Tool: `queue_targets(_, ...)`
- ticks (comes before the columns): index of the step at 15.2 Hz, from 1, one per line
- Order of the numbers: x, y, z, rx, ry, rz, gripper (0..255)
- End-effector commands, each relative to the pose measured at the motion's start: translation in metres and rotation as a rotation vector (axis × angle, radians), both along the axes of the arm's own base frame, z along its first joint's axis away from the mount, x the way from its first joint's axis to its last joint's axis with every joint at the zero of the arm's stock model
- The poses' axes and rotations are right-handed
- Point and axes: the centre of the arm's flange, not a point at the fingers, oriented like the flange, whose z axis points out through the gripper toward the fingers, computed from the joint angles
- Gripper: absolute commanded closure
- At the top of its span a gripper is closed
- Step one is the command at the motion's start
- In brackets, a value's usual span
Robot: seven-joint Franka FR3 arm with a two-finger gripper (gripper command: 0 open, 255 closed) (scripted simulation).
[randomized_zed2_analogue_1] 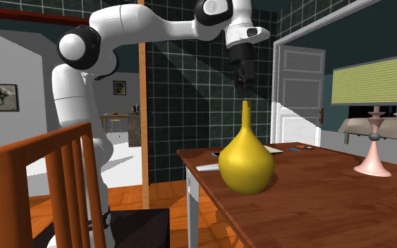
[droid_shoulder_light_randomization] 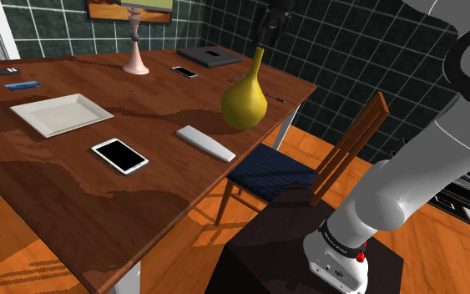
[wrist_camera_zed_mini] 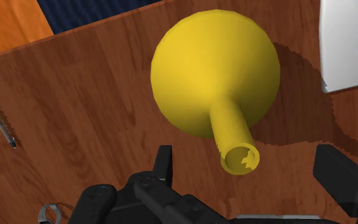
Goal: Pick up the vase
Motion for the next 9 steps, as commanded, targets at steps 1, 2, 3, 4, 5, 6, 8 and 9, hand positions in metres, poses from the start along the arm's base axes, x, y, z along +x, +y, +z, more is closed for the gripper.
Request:
queue_targets(1,0.004,0.001,-0.006,-0.002,-0.004,0.001,0)
queue_targets(2,0.004,0.001,-0.011,-0.002,-0.004,0.001,0)
queue_targets(3,0.004,0.001,-0.017,-0.002,-0.004,0.001,0)
queue_targets(4,0.004,0.001,-0.022,-0.002,-0.004,0.001,0)
queue_targets(5,0.004,0.001,-0.027,-0.002,-0.004,0.001,0)
queue_targets(6,0.004,0.001,-0.032,-0.002,-0.004,0.001,0)
queue_targets(8,0.004,0.001,-0.035,-0.002,-0.004,0.001,0)
queue_targets(9,0.004,0.0,-0.035,-0.002,-0.004,0.001,255)
